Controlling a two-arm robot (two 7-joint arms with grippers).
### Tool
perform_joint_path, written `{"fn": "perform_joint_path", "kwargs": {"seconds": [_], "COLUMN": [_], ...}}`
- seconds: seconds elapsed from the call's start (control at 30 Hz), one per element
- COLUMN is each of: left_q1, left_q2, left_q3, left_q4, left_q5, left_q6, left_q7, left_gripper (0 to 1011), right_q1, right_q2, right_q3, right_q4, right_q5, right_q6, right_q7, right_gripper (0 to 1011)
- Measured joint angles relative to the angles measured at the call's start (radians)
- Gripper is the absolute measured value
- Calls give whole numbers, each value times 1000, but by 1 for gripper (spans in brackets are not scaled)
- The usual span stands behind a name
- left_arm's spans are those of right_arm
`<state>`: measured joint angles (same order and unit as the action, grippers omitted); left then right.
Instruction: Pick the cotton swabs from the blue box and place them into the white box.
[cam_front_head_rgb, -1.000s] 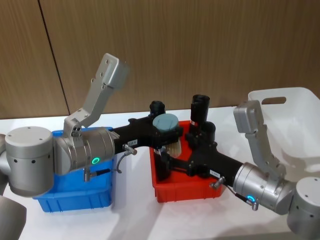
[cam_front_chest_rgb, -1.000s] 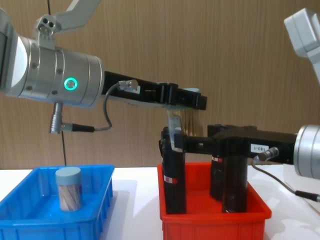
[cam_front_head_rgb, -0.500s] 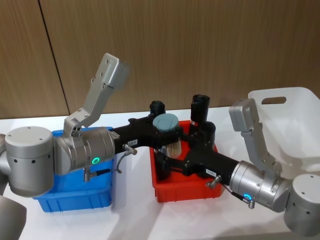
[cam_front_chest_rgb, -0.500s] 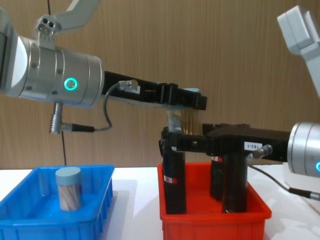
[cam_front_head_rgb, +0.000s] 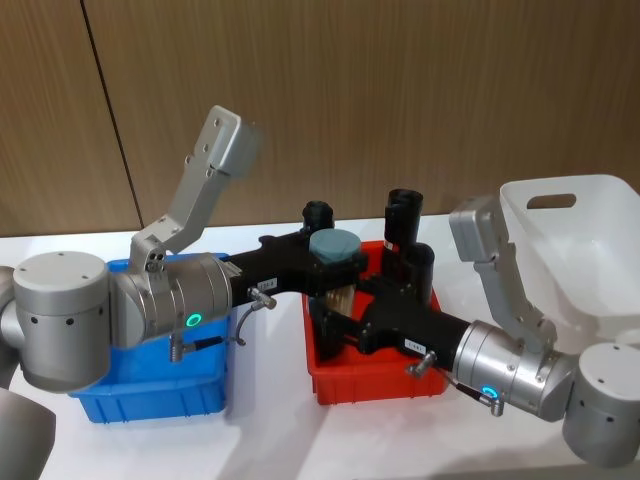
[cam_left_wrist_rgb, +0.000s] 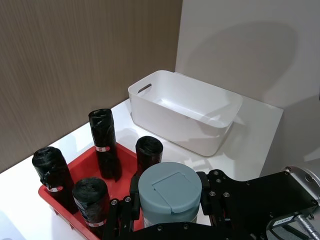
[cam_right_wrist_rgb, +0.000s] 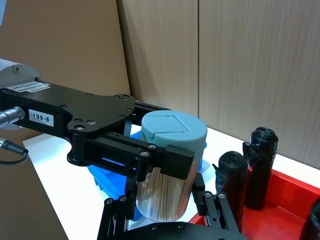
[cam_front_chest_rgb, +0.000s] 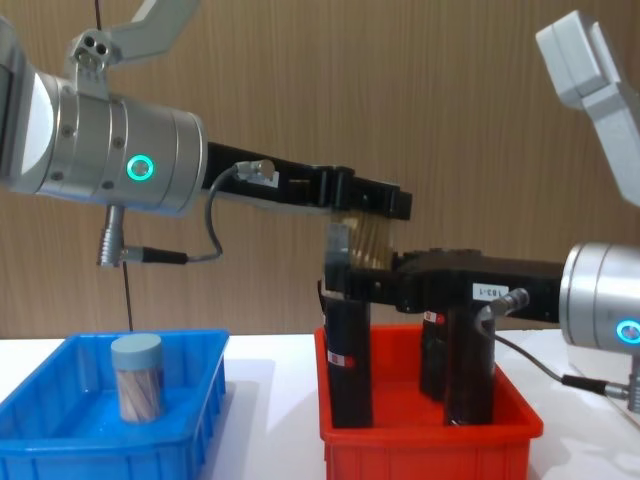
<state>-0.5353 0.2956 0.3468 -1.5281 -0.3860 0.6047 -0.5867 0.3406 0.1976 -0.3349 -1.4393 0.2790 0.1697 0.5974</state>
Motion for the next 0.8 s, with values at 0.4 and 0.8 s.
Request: {"fn": "perform_joint_path", "kwargs": {"seconds": [0.4,0.8], "left_q1": [0,0], "left_q2": [-1,-1], "left_q3": [2,1], "left_q4": [0,0], "left_q5": [-1,-1], "left_q6": [0,0], "left_q7": [-1,-1], "left_gripper": [692,1004], "right_q1": [11,15], "right_q2": [-5,-2], "right_q3": [-13,-14], "right_q4": [9,11], "right_q5": [5,10], "right_q6": [2,-1], "right_q7": [17,17], "right_gripper": [661,661]}}
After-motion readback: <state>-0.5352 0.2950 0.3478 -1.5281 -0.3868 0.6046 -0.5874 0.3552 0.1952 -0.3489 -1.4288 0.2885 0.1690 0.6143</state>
